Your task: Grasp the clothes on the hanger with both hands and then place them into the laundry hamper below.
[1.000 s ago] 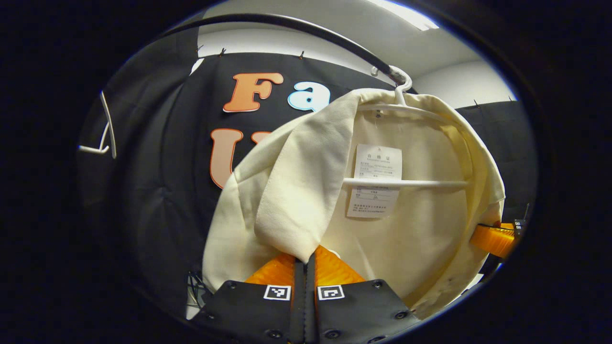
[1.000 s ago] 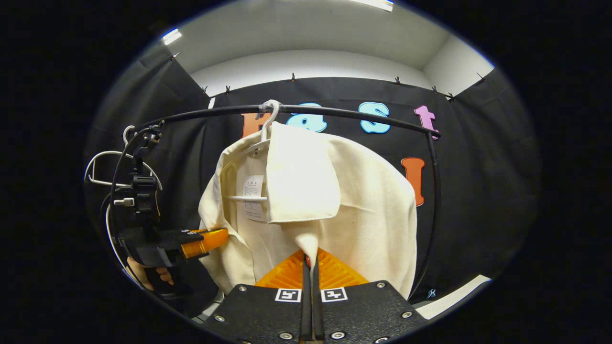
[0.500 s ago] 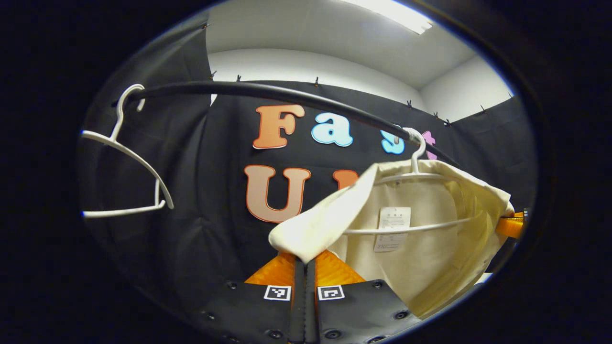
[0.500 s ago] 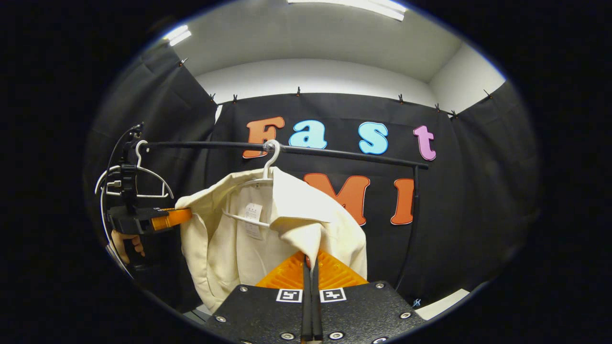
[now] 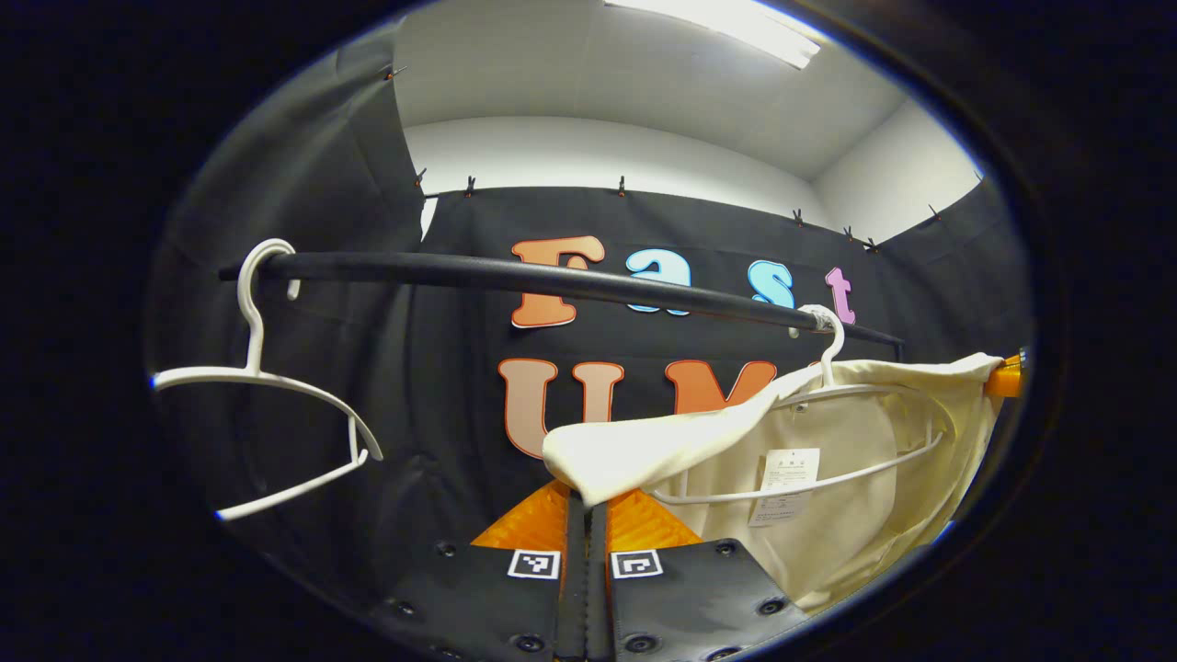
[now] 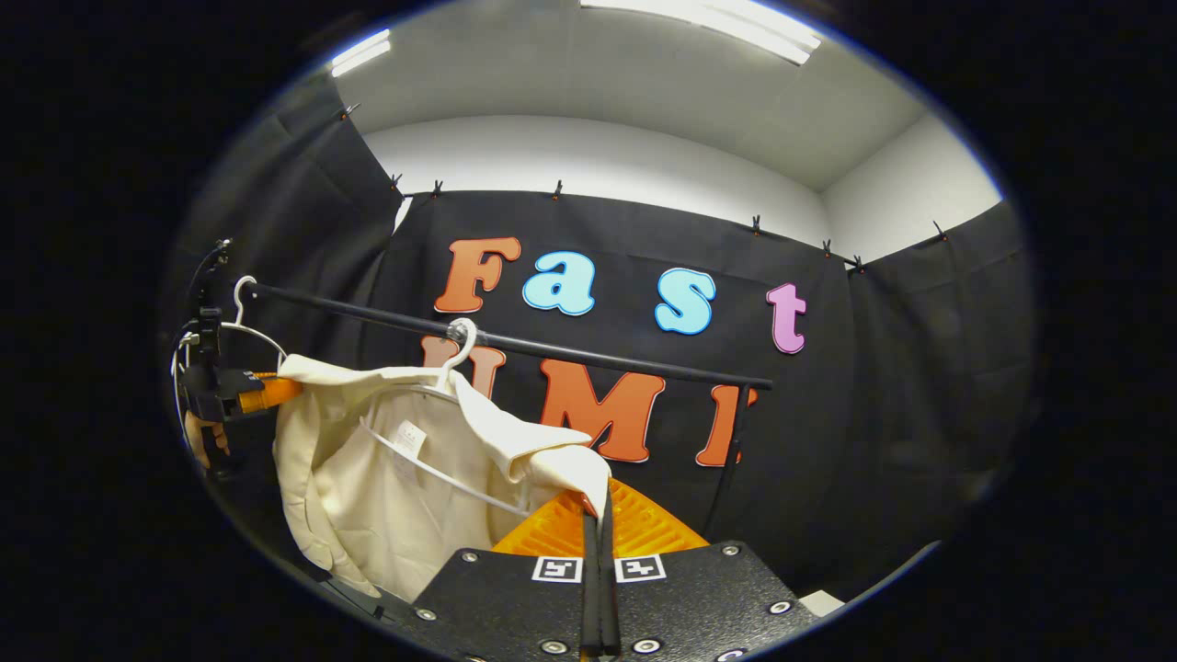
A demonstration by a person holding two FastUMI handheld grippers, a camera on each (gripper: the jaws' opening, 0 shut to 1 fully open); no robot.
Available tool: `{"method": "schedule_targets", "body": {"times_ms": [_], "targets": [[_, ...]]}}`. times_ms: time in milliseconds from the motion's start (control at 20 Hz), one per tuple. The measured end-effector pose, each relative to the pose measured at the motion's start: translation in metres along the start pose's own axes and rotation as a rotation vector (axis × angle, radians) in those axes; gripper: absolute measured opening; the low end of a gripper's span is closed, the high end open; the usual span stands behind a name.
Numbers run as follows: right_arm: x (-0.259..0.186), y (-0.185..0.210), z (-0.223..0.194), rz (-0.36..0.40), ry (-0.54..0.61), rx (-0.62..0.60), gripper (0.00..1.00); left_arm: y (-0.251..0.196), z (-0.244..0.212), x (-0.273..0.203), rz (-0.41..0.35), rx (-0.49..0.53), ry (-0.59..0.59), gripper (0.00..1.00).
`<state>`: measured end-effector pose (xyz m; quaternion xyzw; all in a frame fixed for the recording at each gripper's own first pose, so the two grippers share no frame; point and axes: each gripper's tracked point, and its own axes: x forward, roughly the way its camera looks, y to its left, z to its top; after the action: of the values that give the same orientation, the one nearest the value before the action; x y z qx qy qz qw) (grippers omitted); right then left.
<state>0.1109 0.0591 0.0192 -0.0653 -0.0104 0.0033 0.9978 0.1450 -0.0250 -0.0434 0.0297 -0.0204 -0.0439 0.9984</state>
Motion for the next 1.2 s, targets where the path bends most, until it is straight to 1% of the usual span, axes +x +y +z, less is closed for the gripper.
{"method": "schedule_targets", "body": {"times_ms": [50,100,150,200,250,300,400,450,600,650,700,800,850,950,1000,1050,1100,1150,1200], "targets": [[0.006,-0.008,-0.002,-0.021,0.004,-0.031,0.00,0.002,0.000,0.001,0.002,0.014,0.001,0.06],[0.011,-0.015,-0.005,-0.039,0.009,-0.056,0.00,0.004,0.001,0.003,0.006,0.025,0.003,0.09],[0.017,-0.022,-0.007,-0.054,0.013,-0.070,0.00,0.007,-0.001,0.007,0.013,0.035,0.006,0.06],[0.023,-0.029,-0.010,-0.066,0.021,-0.073,0.00,0.009,-0.001,0.011,0.018,0.044,0.007,0.06],[0.029,-0.035,-0.013,-0.071,0.027,-0.069,0.00,0.011,-0.001,0.017,0.021,0.050,0.009,0.09],[0.037,-0.042,-0.015,-0.083,0.031,-0.065,0.00,0.010,-0.003,0.022,0.021,0.053,0.009,0.06],[0.051,-0.054,-0.018,-0.099,0.037,-0.072,0.00,0.006,-0.004,0.031,0.015,0.061,0.009,0.06],[0.057,-0.059,-0.017,-0.105,0.038,-0.075,0.00,0.006,-0.002,0.034,0.018,0.074,0.006,0.09],[0.078,-0.067,-0.012,-0.131,0.026,-0.090,0.00,0.009,0.002,0.038,0.047,0.113,-0.006,0.09],[0.085,-0.070,-0.011,-0.140,0.023,-0.096,0.00,0.009,0.002,0.043,0.051,0.111,-0.006,0.09],[0.093,-0.072,-0.013,-0.145,0.017,-0.097,0.00,0.008,0.001,0.049,0.054,0.104,-0.009,0.06],[0.107,-0.072,-0.023,-0.137,0.031,-0.086,0.00,0.010,0.001,0.054,0.062,0.102,-0.015,0.06],[0.110,-0.070,-0.031,-0.126,0.044,-0.073,0.00,0.012,0.002,0.056,0.069,0.110,-0.018,0.09],[0.119,-0.066,-0.045,-0.099,0.058,-0.011,0.00,0.013,0.000,0.060,0.083,0.131,-0.019,0.09],[0.121,-0.062,-0.049,-0.080,0.053,0.022,0.00,0.016,-0.003,0.062,0.094,0.145,-0.019,0.06],[0.123,-0.059,-0.055,-0.062,0.051,0.052,0.00,0.018,-0.005,0.064,0.102,0.155,-0.021,0.06],[0.126,-0.056,-0.061,-0.045,0.052,0.079,0.00,0.021,-0.009,0.066,0.110,0.160,-0.018,0.09],[0.129,-0.053,-0.070,-0.024,0.062,0.111,0.00,0.022,-0.014,0.068,0.118,0.159,-0.011,0.06],[0.134,-0.048,-0.079,0.000,0.075,0.151,0.00,0.024,-0.019,0.071,0.125,0.154,-0.002,0.06]]}}
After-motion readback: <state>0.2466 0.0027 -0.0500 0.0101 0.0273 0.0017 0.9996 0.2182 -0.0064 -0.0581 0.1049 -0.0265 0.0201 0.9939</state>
